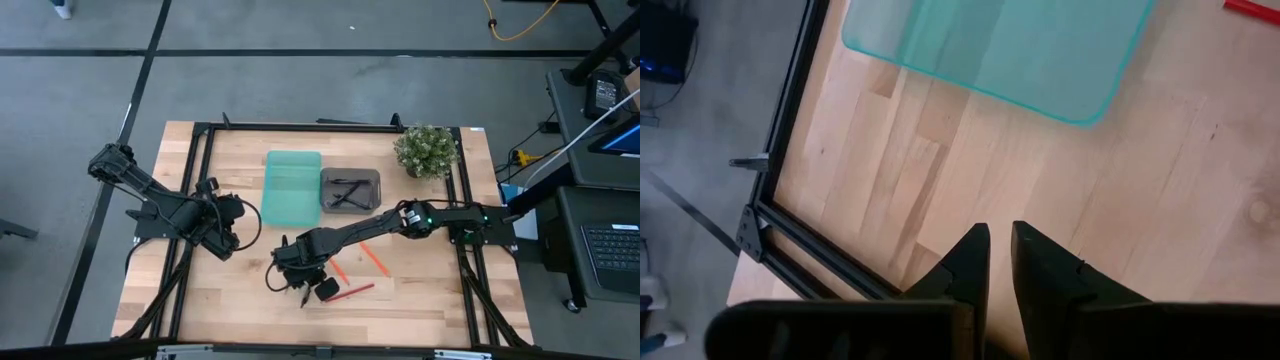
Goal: Sort pens & pencils
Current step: Put the black pen into the black bin
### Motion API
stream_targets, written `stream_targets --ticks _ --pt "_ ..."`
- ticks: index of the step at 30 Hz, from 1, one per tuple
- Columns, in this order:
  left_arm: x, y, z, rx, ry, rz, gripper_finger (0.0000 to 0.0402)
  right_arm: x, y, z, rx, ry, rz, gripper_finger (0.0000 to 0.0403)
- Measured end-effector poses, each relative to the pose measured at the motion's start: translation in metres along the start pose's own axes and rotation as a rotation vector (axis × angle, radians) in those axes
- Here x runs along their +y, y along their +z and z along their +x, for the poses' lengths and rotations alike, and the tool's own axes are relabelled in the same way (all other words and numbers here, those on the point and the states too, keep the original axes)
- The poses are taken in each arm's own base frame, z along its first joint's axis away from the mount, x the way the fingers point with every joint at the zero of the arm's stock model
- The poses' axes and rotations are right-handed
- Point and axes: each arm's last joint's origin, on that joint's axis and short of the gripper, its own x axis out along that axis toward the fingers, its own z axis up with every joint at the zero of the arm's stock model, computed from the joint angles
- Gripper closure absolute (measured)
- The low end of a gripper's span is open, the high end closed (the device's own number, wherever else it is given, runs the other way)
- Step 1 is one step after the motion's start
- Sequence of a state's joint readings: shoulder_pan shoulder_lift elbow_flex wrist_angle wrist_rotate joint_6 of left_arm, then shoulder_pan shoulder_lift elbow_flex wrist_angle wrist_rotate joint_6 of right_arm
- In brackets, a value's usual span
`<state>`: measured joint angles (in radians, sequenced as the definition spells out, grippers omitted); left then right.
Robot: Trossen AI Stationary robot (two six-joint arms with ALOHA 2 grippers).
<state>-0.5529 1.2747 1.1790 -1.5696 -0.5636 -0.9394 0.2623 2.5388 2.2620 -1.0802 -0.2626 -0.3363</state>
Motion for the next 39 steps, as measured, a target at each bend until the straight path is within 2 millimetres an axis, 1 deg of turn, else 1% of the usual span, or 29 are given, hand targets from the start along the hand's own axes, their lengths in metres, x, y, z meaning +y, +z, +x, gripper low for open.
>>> stream_targets --ticks 2,6,9,12,17,21,24,39 --pt "0.000 0.000 0.000 -0.002 0.002 0.000 0.0360 0.001 0.001 -0.005 -0.009 -0.005 -0.003 0.0336" --pt "0.000 0.000 0.000 -0.006 0.004 0.000 0.0360 0.004 0.005 -0.022 -0.051 -0.019 -0.015 0.0336" --pt "0.000 0.000 0.000 -0.006 0.005 0.000 0.0360 0.006 0.005 -0.027 -0.050 -0.016 -0.016 0.0336" --pt "0.000 0.000 0.000 -0.006 0.005 0.000 0.0360 0.012 0.003 -0.026 -0.017 -0.003 -0.037 0.0336" --pt "0.000 0.000 0.000 -0.006 0.004 0.000 0.0360 0.029 0.006 -0.022 0.012 0.012 -0.164 0.0336" --pt "0.000 0.000 0.000 -0.008 0.002 -0.002 0.0360 0.035 0.006 -0.020 0.054 -0.056 -0.264 0.0336" --pt "-0.001 0.001 0.000 -0.012 -0.002 -0.006 0.0360 0.034 0.006 -0.020 0.077 -0.099 -0.310 0.0336" --pt "-0.001 0.001 0.000 -0.011 -0.002 -0.003 0.0360 0.034 0.004 -0.018 0.107 -0.083 -0.405 0.0336"
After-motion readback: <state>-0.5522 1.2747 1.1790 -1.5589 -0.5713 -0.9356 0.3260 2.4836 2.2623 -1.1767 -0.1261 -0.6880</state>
